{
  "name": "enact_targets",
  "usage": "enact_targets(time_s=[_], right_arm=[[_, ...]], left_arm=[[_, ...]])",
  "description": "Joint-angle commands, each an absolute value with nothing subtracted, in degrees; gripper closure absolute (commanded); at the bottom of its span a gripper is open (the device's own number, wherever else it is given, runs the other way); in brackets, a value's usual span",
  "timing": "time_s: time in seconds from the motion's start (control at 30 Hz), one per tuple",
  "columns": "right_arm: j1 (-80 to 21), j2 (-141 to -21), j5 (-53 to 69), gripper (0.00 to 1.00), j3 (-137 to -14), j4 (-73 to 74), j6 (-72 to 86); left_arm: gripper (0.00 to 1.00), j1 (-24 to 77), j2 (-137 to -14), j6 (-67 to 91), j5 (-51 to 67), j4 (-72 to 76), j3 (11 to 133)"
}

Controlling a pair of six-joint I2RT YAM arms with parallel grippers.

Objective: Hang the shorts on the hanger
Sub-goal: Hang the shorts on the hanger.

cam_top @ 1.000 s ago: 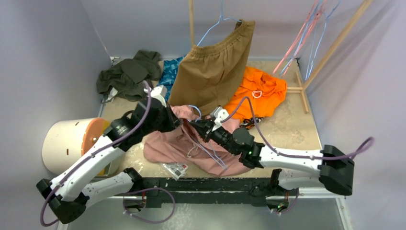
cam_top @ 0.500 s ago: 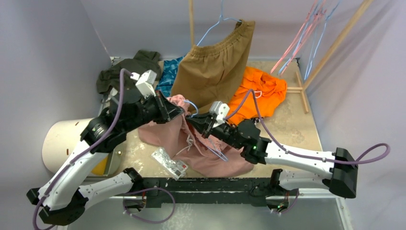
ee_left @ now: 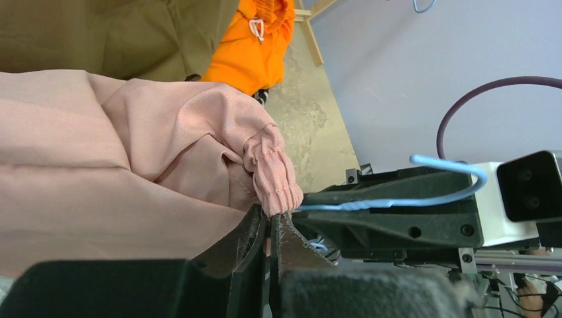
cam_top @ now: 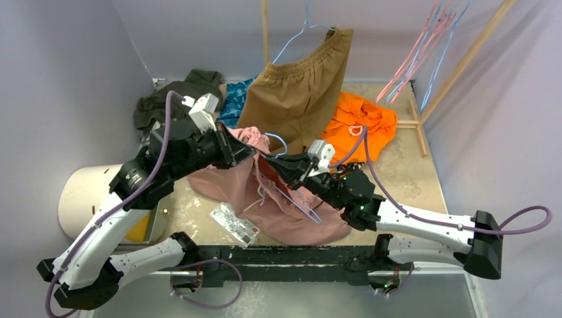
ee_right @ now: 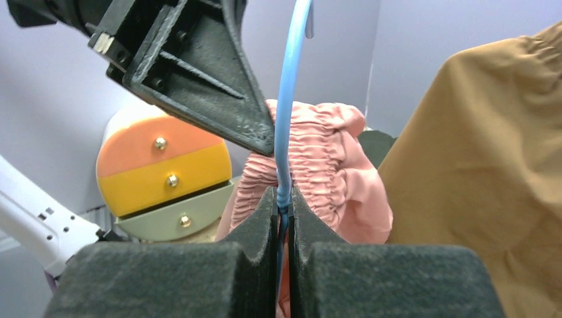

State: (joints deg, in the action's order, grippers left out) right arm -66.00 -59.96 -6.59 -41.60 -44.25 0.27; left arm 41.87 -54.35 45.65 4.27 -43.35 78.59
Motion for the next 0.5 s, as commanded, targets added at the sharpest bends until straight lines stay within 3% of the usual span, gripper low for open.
enact_targets(time_s=[0.0,0.47], right_arm=[[-66.18,-56.97,-12.94,1.0,-41.21,-52.15,1.58],[-66.18,-62.87,-13.15,1.0,-43.39,-58.25,1.23]], left_arm=[[1.0,41.7,-53.39,43.26,4.57,-42.61,78.33],[1.0,43.09,-56.73,47.07,14.72,-32.27,75.92]])
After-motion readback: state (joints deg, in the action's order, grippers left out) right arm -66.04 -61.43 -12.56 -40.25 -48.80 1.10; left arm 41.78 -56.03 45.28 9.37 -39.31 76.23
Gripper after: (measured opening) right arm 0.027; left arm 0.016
